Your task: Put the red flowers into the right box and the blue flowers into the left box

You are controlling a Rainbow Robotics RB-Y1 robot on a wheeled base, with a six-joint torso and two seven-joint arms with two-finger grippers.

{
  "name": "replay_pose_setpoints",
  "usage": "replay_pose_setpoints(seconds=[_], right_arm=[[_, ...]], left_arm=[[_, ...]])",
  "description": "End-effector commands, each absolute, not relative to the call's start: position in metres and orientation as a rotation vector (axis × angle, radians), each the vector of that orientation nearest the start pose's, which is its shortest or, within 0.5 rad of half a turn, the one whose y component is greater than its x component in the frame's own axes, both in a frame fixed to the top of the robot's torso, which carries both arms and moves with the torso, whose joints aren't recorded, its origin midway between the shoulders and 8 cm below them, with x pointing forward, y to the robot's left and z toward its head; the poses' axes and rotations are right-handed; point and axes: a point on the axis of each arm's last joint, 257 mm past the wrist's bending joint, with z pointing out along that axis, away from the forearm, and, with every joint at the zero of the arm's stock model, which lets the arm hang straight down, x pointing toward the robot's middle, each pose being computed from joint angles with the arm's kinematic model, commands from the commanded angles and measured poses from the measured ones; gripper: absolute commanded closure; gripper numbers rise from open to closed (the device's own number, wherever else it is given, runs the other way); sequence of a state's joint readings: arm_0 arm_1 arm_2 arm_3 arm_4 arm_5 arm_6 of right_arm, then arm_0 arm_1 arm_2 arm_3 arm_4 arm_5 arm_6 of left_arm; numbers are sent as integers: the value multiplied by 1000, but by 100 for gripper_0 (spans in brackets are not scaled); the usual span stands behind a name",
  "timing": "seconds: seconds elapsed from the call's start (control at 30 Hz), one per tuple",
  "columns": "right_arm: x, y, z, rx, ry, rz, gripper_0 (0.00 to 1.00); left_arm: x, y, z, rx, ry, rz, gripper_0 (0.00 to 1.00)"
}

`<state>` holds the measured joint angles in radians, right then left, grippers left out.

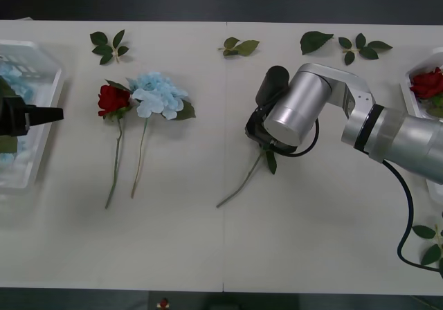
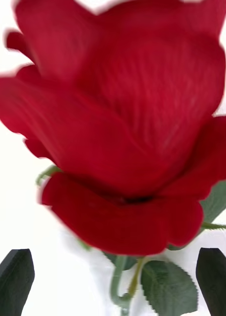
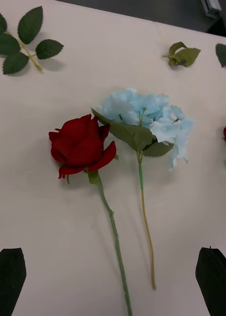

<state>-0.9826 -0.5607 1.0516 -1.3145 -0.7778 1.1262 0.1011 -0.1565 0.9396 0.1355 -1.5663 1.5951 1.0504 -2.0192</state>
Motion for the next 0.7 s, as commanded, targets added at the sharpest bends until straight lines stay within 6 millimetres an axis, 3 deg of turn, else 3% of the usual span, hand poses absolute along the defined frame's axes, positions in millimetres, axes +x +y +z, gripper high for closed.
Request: replay_pose_setpoints(seconds=[0.03, 0.13, 0.2, 0.3, 0.43, 0.5, 0.7], right_arm=[[539, -96, -305, 564, 2609, 237, 5], [539, -95, -307, 564, 2614, 238, 6], [538, -94, -308, 563, 2618, 239, 15], [536, -95, -311, 548, 2624, 227, 37], [535, -92, -315, 516, 2624, 230, 54], [534, -92, -317, 511, 2627, 227, 73], [535, -92, -316, 510, 2625, 225, 96]], left_arm=[[518, 319, -168, 304, 2155, -533, 0], [531, 309, -185, 277, 2176, -477, 0], [538, 307, -197, 257, 2190, -426, 0], [547, 298, -216, 219, 2213, -370, 0], [555, 285, -225, 214, 2232, -316, 0], [559, 279, -232, 196, 2242, -283, 0], [561, 275, -250, 212, 2266, -185, 0]])
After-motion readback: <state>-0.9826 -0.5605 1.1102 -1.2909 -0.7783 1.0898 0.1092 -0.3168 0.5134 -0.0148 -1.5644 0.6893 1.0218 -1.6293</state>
